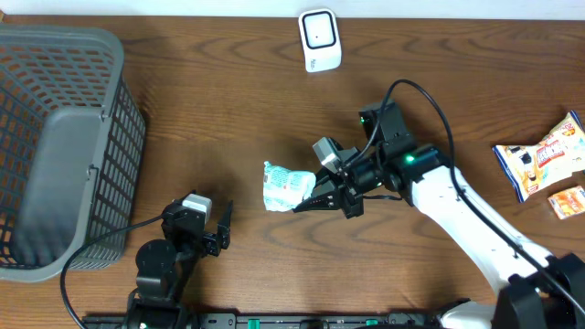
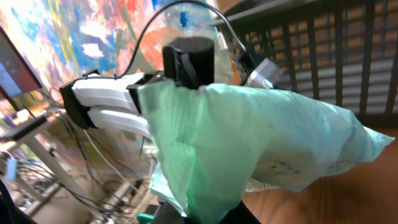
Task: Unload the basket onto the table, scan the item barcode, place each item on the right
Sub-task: 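Carry the green pack up to the white scanner with the right gripper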
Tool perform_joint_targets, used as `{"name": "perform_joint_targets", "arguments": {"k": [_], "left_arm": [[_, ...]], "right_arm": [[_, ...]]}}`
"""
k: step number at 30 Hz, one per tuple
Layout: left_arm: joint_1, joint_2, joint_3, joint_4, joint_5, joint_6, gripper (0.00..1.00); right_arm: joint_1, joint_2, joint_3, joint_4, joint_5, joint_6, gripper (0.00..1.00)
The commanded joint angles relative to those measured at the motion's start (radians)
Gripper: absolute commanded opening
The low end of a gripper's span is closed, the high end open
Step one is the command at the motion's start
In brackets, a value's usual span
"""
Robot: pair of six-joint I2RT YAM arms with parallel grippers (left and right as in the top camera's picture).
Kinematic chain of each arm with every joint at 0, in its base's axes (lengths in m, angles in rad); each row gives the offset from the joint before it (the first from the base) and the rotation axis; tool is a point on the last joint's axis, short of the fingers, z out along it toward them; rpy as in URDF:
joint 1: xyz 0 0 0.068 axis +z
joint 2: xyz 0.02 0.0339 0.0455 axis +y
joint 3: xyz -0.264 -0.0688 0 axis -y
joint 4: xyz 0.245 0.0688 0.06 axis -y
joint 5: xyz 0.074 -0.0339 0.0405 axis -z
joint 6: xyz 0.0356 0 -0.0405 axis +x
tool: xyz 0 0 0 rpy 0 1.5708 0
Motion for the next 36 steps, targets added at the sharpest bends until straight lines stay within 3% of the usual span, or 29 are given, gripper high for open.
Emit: {"name": "perform_joint_targets", "arguments": {"k": [1,5,11,13,14,18,22,24,30,36], "left_arm": [[0.004,-0.005,-0.018,-0.025,0.016,-0.016,0.77],[0.004,-0.005,-0.018,-0.025,0.016,-0.015,0.77],[0.005,-0.005,-0.018,-0.025,0.016,-0.016,0.77],[0.005,-0.005,-0.018,-0.025,0.016,-0.016,0.77],[0.005,-0.005,-0.018,-0.025,0.016,-0.015,0.77],[0.005,-0.005,-0.018,-0.025,0.016,-0.015,0.77],[0.004,-0.005,-0.018,-0.025,0.016,-0.015,0.77],[0.005,-0.005,-0.018,-0.025,0.016,-0.015,0.77],[0.005,-0.005,-0.018,-0.025,0.016,-0.016,0.77],[0.005,-0.005,-0.018,-0.025,0.016,-0.016,0.77]], "right_arm": [[0.006,-0.053,0.002,0.069,-0.042,-0.014,0.01],[0.006,-0.079,0.002,0.3,-0.042,0.04,0.01],[0.004,-0.09,0.002,0.357,-0.04,0.183,0.01],[0.005,-0.089,0.002,0.294,0.064,0.289,0.01],[0.006,-0.089,0.002,0.198,0.234,0.36,0.01],[0.005,-0.089,0.002,-0.059,0.641,0.429,0.01],[0.005,-0.089,0.002,-0.103,0.784,0.444,0.01],[0.005,-0.089,0.002,-0.09,0.948,0.554,0.01],[-0.009,-0.05,0.062,-0.101,1.052,0.637,0.01],[-0.013,0.209,0.375,-0.272,1.155,0.579,0.01]]}}
